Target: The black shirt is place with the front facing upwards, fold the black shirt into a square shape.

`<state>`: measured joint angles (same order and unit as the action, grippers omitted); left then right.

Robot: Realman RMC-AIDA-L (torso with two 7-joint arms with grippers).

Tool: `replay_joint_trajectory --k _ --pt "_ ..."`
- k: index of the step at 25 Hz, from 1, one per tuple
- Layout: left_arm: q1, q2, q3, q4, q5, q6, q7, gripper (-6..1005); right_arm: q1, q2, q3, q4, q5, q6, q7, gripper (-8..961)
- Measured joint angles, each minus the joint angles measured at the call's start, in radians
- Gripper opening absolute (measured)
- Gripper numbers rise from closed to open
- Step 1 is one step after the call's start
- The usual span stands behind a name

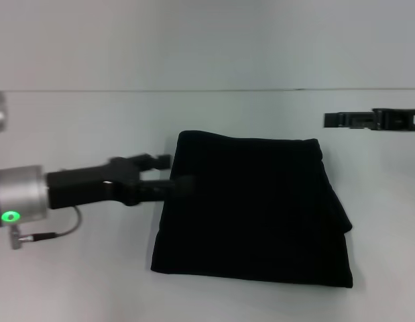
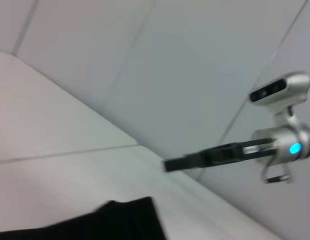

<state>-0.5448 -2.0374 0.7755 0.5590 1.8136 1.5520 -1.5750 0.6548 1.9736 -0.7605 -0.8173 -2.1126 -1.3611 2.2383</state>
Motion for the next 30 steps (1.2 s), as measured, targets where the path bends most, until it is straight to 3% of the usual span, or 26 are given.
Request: replay_joint_trajectory --k 1,4,8,13,16,21,30 --pt "0.013 0.007 -0.014 -0.001 0.000 0.002 0.021 963 0.014 -0.001 -0.006 -0.019 -0.030 -0.028 0.042 946" --pt "0.041 0.013 -0.063 -0.002 0.000 0.003 0.082 954 0.085 0.005 -0.022 -0.083 -0.156 -0.111 0.174 946" --pt "0.067 0.014 -0.105 -0.017 0.007 -0.007 0.145 945 0.198 0.028 -0.085 -0.123 -0.374 -0.178 0.352 946" --pt "0.092 0.015 -0.107 -0.020 0.009 -0.016 0.169 945 0.366 0.093 -0.119 -0.127 -0.703 -0.236 0.494 947" --pt "0.103 0.014 -0.108 -0.020 0.010 -0.017 0.174 945 0.437 0.120 -0.167 -0.114 -0.802 -0.262 0.541 947" --pt "0.109 0.012 -0.108 -0.020 0.009 -0.014 0.175 946 0.462 0.126 -0.302 -0.088 -0.811 -0.261 0.627 947" --pt "0.106 0.003 -0.108 -0.020 0.010 -0.017 0.184 946 0.507 0.124 -0.312 0.088 -0.806 -0.161 0.619 946"
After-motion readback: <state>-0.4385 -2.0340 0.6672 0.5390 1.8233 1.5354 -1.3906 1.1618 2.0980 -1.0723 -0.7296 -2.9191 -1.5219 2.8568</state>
